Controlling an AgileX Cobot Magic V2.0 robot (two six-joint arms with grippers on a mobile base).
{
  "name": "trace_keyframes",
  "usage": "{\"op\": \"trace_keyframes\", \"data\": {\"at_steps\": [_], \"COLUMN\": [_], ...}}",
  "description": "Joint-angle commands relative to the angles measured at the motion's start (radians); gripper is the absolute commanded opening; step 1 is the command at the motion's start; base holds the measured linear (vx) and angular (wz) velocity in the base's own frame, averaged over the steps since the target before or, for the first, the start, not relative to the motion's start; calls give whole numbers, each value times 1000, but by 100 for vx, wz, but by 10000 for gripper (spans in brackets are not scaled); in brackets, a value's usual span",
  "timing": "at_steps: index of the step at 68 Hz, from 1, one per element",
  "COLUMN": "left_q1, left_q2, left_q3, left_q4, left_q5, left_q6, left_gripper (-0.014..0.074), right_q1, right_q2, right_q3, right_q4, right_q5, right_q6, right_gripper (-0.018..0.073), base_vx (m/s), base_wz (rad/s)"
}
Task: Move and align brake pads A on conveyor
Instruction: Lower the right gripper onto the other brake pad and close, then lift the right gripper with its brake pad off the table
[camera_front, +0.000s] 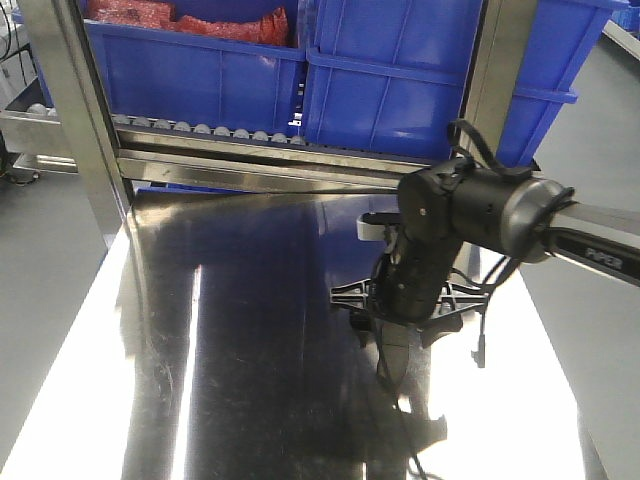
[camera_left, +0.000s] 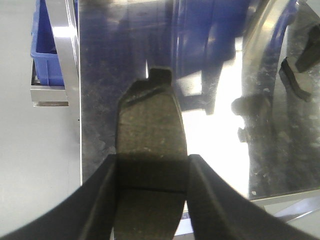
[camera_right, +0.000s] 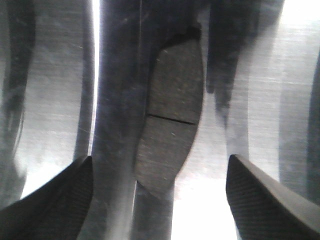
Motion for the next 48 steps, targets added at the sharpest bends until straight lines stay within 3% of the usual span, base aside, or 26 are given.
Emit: {"op": "trace_keyframes", "data": {"at_steps": [1, 48], "left_q1": [-4, -4], "left_q2": [13, 13], "left_q3": [-26, -26], "left_q4": [5, 5], "left_q5": [-77, -77], "left_q6": [-2, -2], "left_gripper": [-6, -6], "right_q1": [3, -40], "right_q2": [-18, 53], "right_q3": [-69, -105], "right_q4": [-7, -7], "right_q5": [22, 44], "right_q6": [27, 10], "right_gripper": [524, 524], "base_vx": [0, 0], "base_wz": [0, 0]}}
